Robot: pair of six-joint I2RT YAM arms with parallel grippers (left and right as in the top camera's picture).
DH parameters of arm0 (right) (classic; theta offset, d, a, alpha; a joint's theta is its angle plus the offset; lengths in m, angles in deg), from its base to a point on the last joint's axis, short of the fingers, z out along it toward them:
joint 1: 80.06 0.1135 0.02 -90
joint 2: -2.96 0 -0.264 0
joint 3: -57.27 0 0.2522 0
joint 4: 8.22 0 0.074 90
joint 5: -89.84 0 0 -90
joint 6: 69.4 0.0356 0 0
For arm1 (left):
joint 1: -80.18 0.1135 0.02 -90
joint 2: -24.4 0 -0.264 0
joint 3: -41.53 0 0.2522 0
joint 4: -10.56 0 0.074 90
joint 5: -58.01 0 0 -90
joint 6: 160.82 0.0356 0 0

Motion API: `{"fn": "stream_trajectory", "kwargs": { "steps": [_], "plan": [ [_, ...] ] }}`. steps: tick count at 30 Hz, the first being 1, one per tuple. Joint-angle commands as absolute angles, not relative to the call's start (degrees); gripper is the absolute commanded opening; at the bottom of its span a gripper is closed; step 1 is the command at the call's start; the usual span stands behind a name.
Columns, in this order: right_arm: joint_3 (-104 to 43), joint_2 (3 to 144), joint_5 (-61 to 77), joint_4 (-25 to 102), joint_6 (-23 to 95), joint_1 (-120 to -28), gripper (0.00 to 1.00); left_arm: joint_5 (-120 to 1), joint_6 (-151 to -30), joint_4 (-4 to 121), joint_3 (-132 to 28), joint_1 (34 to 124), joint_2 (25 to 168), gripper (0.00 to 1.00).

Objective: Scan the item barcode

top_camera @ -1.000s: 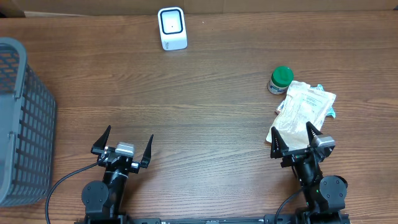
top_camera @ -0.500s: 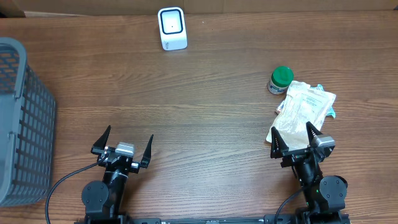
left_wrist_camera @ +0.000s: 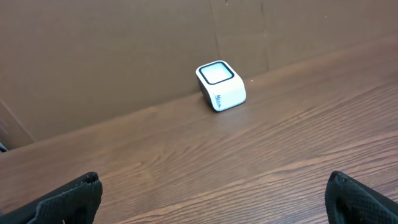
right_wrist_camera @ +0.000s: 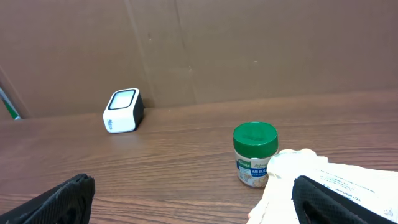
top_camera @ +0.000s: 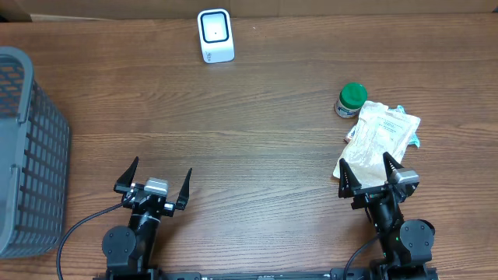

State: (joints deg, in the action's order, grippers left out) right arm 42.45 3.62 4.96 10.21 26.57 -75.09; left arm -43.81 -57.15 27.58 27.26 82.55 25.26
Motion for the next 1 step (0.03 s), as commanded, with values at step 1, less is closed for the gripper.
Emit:
{"fn": "stream_trajectory", "kwargs": {
  "steps": [1],
  "plan": [
    [43.1,3.1,4.8,9.9,26.7,-75.0,1.0,-44.1,-58.2,27.5,27.5,82.9,24.6,0.99]
  ]
}}
